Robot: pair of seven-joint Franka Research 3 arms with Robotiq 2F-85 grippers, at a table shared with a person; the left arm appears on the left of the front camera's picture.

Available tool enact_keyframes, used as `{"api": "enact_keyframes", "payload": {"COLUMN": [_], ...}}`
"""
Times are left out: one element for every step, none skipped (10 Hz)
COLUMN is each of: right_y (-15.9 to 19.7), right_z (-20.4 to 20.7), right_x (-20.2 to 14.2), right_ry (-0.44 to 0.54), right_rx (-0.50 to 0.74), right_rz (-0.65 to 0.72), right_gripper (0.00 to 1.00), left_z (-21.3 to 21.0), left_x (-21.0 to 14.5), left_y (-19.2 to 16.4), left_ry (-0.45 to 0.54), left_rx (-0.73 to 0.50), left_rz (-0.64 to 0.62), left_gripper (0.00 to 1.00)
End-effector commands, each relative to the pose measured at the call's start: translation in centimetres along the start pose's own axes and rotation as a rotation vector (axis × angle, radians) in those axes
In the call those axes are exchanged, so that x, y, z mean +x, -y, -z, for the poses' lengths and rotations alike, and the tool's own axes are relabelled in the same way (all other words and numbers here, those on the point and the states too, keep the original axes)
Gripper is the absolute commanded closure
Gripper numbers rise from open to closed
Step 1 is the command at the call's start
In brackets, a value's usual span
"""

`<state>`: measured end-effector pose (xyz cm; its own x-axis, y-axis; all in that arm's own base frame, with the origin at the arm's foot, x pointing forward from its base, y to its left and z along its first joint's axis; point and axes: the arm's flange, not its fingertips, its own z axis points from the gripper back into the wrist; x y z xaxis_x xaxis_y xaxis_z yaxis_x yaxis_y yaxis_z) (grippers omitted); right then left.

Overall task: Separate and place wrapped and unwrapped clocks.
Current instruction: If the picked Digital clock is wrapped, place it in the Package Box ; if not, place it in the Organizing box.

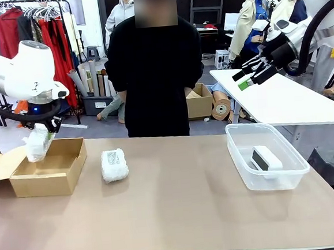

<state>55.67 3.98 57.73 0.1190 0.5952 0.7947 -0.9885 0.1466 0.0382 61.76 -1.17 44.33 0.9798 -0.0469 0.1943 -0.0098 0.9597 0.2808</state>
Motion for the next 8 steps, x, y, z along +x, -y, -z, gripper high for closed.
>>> {"api": "enact_keyframes", "payload": {"right_y": [-0.03,-0.03,-0.03,-0.03,-0.03,-0.03,-0.03,-0.03], "right_z": [-0.08,-0.08,-0.08,-0.08,-0.08,-0.08,-0.08,-0.08], "right_x": [0.14,0.14,0.14,0.14,0.14,0.14,0.14,0.14], "right_ry": [0.003,0.003,0.003,0.003,0.003,0.003,0.003,0.003], "right_rx": [-0.002,-0.002,-0.002,-0.002,-0.002,-0.002,-0.002,-0.002], "right_rz": [-0.003,-0.003,-0.003,-0.003,-0.003,-0.003,-0.003,-0.003], "right_gripper": [0.00,0.00,0.00,0.00,0.00,0.00,0.00,0.00], "left_z": [-0.04,0.01,0.04,0.18,0.43,0.54,0.58,0.58], "left_x": [0.56,0.58,0.66,0.74,0.81,0.92,1.00,1.03], "left_y": [-0.85,-0.86,-0.87,-1.01,-0.78,-1.06,-1.13,-1.11], "left_ry": [0.026,0.027,0.027,0.028,0.022,0.021,0.020,0.023], "left_rx": [0.009,0.011,0.014,0.013,0.010,0.014,0.015,0.015], "left_rz": [0.020,0.024,0.027,0.033,0.028,0.035,0.035,0.037], "left_gripper": [1.00,1.00,1.00,1.00,1.00,1.00,1.00,1.00]}}
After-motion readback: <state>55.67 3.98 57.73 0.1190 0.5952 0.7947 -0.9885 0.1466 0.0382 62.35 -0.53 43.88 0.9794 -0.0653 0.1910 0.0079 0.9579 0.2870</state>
